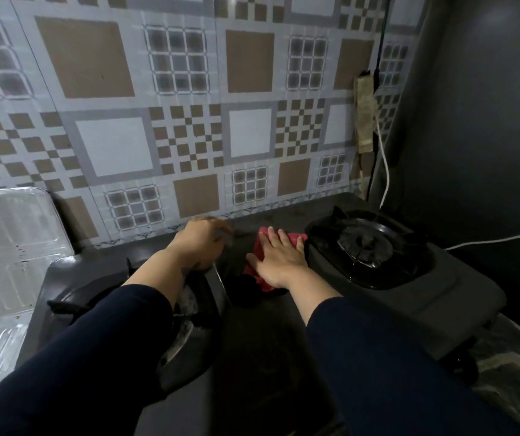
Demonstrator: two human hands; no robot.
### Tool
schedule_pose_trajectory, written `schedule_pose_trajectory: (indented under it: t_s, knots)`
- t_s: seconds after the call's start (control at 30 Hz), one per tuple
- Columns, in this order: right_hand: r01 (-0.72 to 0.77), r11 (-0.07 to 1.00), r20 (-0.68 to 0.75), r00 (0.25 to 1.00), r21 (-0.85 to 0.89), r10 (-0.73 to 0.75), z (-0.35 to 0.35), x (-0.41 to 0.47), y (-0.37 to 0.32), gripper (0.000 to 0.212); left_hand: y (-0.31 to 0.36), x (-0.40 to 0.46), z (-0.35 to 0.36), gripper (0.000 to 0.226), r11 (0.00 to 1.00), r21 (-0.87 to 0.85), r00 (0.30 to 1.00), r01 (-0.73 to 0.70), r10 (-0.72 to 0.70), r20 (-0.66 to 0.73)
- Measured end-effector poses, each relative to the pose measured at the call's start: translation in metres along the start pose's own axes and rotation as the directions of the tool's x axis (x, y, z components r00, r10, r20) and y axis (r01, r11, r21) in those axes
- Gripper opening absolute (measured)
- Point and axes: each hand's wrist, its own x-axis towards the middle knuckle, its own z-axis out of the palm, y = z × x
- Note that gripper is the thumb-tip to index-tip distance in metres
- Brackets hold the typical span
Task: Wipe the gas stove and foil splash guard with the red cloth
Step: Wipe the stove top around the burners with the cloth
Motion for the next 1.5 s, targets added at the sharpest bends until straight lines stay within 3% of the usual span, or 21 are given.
schedule_pose_trajectory:
  t_s: [0.1, 0.3, 0.6, 0.8, 0.87, 0.97, 1.1, 1.33, 1.5]
  knots:
    - [0.069, 0.998, 0.006, 0.998, 0.008, -0.069, -0.002, 0.029, -0.005, 0.07, -0.009, 0.014, 0.003, 0.033, 0.999, 0.012, 0.999, 0.048, -0.048, -0.024]
    - [0.03, 0.999, 0.011, 0.999, 0.017, -0.03, -0.005, 0.083, -0.006, 0.073, -0.024, 0.043, 0.012, 0.033, 0.993, 0.004, 0.992, 0.119, -0.119, -0.037]
    - [-0.18, 0.983, 0.01, 0.984, 0.024, 0.18, -0.01, 0.117, -0.005, 0.071, -0.033, 0.068, 0.016, 0.034, 0.994, -0.027, 0.989, 0.109, -0.111, -0.095]
    - [-0.196, 0.958, 0.275, 0.952, 0.209, 0.135, -0.036, 0.108, 0.004, 0.083, -0.049, 0.056, 0.003, 0.033, 0.989, -0.048, 0.985, 0.137, -0.141, -0.104]
    - [-0.14, 0.977, 0.313, 0.946, 0.163, 0.084, -0.041, 0.102, 0.009, 0.087, -0.051, 0.051, 0.0, 0.033, 0.988, -0.048, 0.983, 0.148, -0.153, -0.106]
    - [-0.096, 0.993, 0.282, 0.957, 0.066, 0.074, -0.036, 0.095, 0.009, 0.095, -0.05, 0.046, -0.001, 0.033, 0.986, -0.055, 0.981, 0.155, -0.16, -0.108]
    - [-0.165, 0.986, 0.192, 0.969, 0.036, 0.156, -0.023, 0.097, -0.009, 0.107, -0.05, 0.047, 0.004, 0.034, 0.988, -0.068, 0.983, 0.138, -0.145, -0.112]
    - [-0.062, 0.997, 0.124, 0.991, 0.037, 0.057, -0.014, 0.104, -0.016, 0.087, -0.038, 0.062, 0.015, 0.038, 0.988, 0.032, 0.958, 0.151, -0.138, -0.253]
    - [-0.283, 0.958, 0.15, 0.946, -0.052, 0.288, -0.024, 0.113, 0.005, 0.096, -0.031, 0.068, 0.02, 0.039, 0.995, 0.038, 0.972, 0.09, -0.079, -0.219]
